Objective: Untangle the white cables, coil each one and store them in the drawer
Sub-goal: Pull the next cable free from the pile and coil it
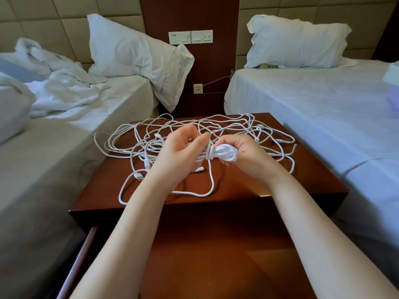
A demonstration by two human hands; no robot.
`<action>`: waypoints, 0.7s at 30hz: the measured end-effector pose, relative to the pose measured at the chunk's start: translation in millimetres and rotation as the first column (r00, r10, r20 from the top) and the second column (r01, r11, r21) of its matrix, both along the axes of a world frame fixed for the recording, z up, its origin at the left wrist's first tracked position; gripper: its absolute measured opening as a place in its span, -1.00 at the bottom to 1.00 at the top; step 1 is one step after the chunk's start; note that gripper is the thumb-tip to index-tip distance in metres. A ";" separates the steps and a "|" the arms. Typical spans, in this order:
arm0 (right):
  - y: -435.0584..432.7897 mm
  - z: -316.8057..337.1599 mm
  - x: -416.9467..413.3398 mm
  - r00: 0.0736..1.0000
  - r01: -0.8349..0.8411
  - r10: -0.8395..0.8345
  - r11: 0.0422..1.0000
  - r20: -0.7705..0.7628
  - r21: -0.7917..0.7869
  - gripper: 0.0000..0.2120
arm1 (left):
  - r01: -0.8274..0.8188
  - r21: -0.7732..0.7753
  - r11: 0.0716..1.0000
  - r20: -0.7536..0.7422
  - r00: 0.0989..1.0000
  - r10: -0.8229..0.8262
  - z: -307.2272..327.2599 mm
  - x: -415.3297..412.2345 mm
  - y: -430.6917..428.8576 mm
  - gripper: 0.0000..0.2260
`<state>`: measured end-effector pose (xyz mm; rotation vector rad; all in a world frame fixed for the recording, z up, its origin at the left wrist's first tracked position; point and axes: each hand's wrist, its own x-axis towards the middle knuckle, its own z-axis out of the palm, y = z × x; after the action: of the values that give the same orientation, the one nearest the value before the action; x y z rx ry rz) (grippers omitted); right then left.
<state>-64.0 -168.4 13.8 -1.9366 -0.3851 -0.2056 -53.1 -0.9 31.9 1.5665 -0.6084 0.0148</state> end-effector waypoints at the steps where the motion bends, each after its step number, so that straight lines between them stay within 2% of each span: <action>1: -2.4 0.6 1.4 1.000 0.013 -0.013 1.000 -0.006 -0.029 -0.90 | 0.003 0.072 0.997 0.023 1.000 -0.005 -0.6 -0.1 1.6 -0.70; 3: -6.7 2.4 2.0 0.999 0.022 -0.023 0.998 -0.026 -0.061 -0.89 | -0.011 0.226 0.974 0.080 0.997 -0.007 -1.1 -0.2 3.4 -0.71; 6: -9.8 4.6 -0.5 0.999 0.012 -0.016 0.995 -0.045 -0.101 -0.78 | -0.114 0.440 0.891 0.210 0.977 0.022 -0.8 1.1 2.2 -0.74; 9: -8.9 6.4 -1.3 0.998 0.024 -0.032 0.985 -0.047 -0.169 -0.85 | -0.225 0.558 0.798 0.314 0.948 0.048 -1.5 3.7 0.6 -0.74; 14: -0.7 9.6 -1.9 0.996 0.075 -0.089 0.949 -0.031 -0.306 -0.88 | -0.350 0.639 0.685 0.375 0.919 0.120 -6.5 9.0 -1.8 -0.75; 18: 1.7 10.7 -1.5 0.992 0.111 -0.126 0.908 -0.011 -0.404 -0.84 | -0.357 0.656 0.665 0.333 0.928 0.170 -10.2 9.8 -4.9 -0.89; 21: 1.6 13.2 -2.5 0.987 0.156 -0.161 0.876 0.028 -0.456 -0.86 | -0.387 0.677 0.626 0.373 0.913 0.162 -13.0 11.7 -6.9 -0.82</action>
<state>-66.5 -166.7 27.0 -2.4395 -0.2822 -0.2254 -41.4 -7.9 18.9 2.4960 -0.6157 0.2600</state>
